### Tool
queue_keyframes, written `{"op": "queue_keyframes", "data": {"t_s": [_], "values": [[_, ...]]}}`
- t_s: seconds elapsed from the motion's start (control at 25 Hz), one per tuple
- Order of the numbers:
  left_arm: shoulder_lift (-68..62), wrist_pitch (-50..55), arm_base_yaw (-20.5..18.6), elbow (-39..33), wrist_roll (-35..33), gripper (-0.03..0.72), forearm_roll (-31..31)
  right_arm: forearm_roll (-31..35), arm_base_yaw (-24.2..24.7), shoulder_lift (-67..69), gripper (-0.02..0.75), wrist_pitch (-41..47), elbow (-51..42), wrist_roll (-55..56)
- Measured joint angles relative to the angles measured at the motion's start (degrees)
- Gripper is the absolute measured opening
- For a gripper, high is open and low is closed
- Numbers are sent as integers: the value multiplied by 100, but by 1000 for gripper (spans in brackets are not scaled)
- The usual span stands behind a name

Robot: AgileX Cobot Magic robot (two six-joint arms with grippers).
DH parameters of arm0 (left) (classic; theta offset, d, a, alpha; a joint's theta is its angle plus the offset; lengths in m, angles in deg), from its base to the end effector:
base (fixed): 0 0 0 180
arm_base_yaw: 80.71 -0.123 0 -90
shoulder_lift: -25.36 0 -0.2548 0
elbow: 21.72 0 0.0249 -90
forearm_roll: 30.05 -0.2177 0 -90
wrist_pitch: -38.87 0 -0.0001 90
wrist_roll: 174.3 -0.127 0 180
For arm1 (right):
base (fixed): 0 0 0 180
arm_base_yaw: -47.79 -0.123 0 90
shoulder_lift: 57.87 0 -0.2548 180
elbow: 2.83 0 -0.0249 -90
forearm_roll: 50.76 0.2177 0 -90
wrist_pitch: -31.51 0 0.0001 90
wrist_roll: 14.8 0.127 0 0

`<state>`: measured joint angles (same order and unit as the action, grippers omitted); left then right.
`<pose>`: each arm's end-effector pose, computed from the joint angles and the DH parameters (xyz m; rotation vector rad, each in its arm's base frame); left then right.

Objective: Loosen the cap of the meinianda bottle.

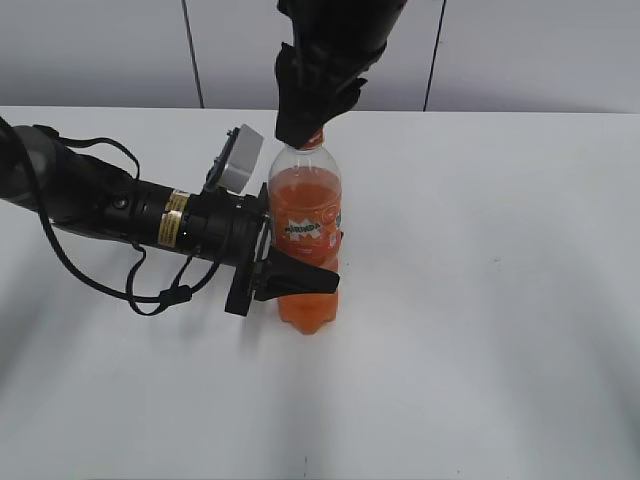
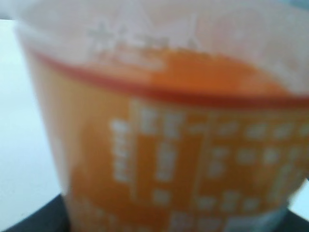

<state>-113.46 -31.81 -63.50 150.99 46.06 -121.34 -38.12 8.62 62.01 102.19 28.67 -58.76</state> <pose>0.3037 -0.2195 0.0875 1.4810 1.4201 -1.1872 0.2851 0.2661 0.2592 -1.7917 2.0925 0.2850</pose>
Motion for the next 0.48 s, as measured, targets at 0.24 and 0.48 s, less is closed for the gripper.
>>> {"op": "queue_keyframes", "data": {"t_s": [0.24,0.48], "values": [[0,0,-4,0,-11,412,-6,17,0,0,279,21,0,-971],[0,0,-4,0,-11,412,-6,24,0,0,279,28,0,-1103]]}}
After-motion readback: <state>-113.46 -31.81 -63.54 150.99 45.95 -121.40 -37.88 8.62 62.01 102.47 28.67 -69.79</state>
